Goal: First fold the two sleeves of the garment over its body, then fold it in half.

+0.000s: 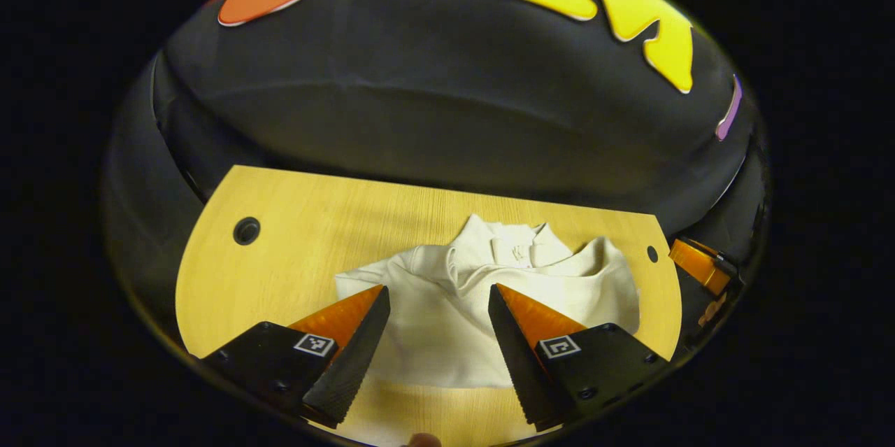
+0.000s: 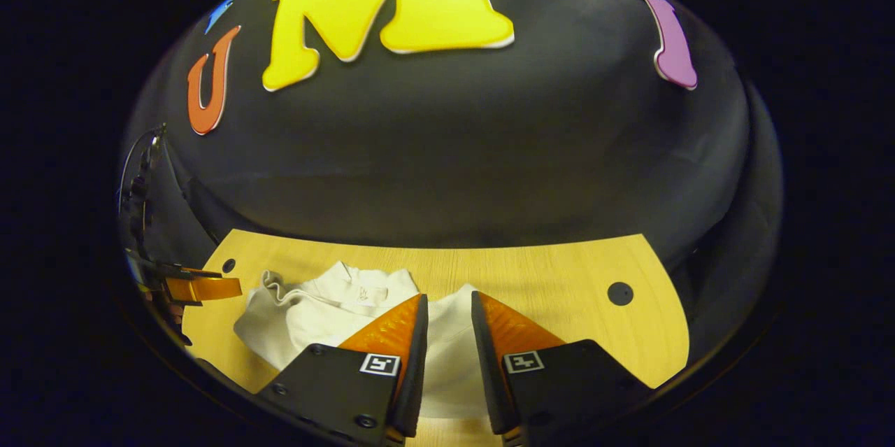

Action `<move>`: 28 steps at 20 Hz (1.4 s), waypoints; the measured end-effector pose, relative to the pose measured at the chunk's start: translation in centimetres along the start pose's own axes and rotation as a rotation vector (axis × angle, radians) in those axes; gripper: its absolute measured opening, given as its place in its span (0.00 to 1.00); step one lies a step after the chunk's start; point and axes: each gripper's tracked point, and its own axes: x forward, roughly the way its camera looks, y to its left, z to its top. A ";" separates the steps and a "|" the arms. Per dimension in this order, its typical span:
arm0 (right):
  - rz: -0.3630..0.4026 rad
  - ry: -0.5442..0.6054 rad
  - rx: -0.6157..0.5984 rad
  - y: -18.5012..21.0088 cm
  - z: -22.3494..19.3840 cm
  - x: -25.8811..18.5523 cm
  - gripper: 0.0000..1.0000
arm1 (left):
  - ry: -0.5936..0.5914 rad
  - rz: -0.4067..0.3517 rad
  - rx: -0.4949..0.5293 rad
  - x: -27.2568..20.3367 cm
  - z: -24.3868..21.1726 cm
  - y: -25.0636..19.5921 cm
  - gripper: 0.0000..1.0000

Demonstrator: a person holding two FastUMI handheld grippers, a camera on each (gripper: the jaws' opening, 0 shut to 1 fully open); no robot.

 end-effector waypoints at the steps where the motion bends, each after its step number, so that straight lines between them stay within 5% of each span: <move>1: 0.011 -0.022 -0.019 0.9 0.9 -2.0 0.39 | -0.035 -0.007 -0.001 -2.1 0.7 -0.3 0.90; 2: 0.012 -0.054 -0.043 1.5 1.9 -3.8 0.63 | -0.077 -0.011 -0.001 -4.4 1.5 -0.5 0.91; 3: 0.007 -0.083 -0.070 1.9 2.9 -6.2 0.69 | -0.115 -0.009 0.005 -6.6 2.1 -0.7 0.91; 5: -0.004 -0.145 -0.117 2.9 4.4 -10.8 0.66 | -0.203 -0.008 0.024 -10.5 2.9 -0.9 0.94; 8: -0.017 -0.244 -0.150 4.2 6.2 -18.2 0.89 | -0.331 0.003 0.060 -17.0 3.7 -0.9 0.99; 10: -0.031 -0.309 -0.141 4.5 7.2 -22.4 0.95 | -0.416 0.020 0.082 -22.0 4.3 -1.0 0.98; 16: -0.109 -0.433 -0.090 3.3 7.4 -32.9 0.95 | -0.646 0.061 0.126 -34.5 3.9 -1.4 0.98; 19: -0.167 -0.441 -0.066 2.2 5.3 -35.9 0.95 | -0.680 0.014 0.080 -38.3 1.7 -1.9 0.98; 28: -0.125 -0.447 -0.082 6.9 -0.3 -39.1 0.95 | -0.709 0.049 0.163 -40.1 -2.7 -1.2 0.98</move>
